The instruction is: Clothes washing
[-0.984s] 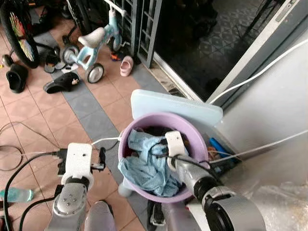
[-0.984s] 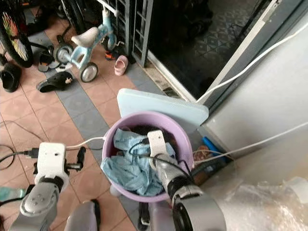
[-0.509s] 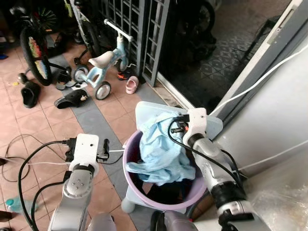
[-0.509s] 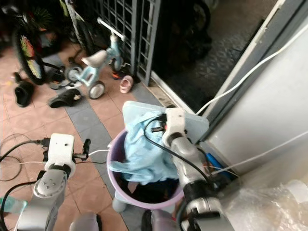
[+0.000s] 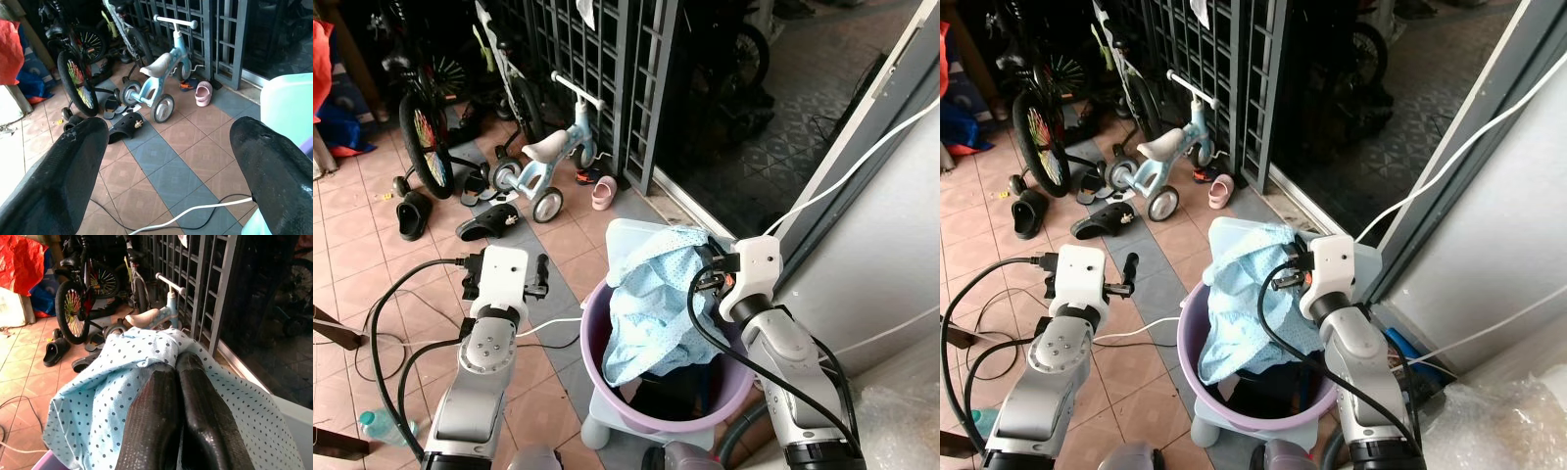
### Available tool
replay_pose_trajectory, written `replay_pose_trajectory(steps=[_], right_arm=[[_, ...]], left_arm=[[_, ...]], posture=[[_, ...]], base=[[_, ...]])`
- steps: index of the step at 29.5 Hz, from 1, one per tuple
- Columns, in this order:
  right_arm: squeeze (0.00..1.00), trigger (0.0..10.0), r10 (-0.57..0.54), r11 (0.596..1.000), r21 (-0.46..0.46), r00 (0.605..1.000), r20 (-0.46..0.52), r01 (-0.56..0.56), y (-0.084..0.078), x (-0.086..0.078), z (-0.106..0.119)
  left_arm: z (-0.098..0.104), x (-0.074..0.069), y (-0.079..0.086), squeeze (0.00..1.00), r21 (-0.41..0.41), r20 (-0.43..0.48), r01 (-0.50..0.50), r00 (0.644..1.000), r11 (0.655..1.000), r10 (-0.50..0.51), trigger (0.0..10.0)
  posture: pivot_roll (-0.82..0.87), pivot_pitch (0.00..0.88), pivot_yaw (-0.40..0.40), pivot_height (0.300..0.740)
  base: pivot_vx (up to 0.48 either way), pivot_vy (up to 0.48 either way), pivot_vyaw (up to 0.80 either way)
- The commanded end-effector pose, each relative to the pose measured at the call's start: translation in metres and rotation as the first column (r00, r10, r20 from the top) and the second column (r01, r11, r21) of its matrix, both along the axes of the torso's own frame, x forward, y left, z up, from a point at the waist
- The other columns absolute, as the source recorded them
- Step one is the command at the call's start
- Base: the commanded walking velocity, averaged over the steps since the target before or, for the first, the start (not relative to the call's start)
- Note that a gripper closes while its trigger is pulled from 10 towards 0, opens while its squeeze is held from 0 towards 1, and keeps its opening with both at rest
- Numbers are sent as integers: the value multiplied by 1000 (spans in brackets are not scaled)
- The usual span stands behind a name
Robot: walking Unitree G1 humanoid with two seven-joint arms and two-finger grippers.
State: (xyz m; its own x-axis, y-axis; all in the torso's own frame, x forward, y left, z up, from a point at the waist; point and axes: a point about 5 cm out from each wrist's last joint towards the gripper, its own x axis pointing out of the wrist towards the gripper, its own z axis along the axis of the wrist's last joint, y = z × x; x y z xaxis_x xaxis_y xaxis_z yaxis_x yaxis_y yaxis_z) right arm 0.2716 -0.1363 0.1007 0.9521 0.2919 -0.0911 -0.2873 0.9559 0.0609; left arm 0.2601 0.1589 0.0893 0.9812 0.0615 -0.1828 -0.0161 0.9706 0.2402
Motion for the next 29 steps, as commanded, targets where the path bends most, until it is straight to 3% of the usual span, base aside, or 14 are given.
replay_pose_trajectory(steps=[1, 4, 29], right_arm=[[0, 10000, 9, 1000, 1, 999, 31, -9, 4, 3, 10], [0, 10000, 17, 1000, -2, 999, 31, -17, 6, 2, 10], [0, 10000, 3, 999, -49, 1000, 23, -2, 6, 13, 9]], left_arm=[[3, 2, 1, 0, 4, 15, -1, 1000, 1000, 1, 10000], [3, 1, 1, 0, 0, 15, -4, 1000, 1000, 4, 10000], [2, -2, 0, 0, -21, 27, -12, 1000, 1000, 12, 10000]], posture=[[24, 0, -20, 740], [25, 0, -22, 740], [45, 0, -47, 740]], base=[[-247, 0, -731], [-330, 0, -600], [-344, 0, 0]])
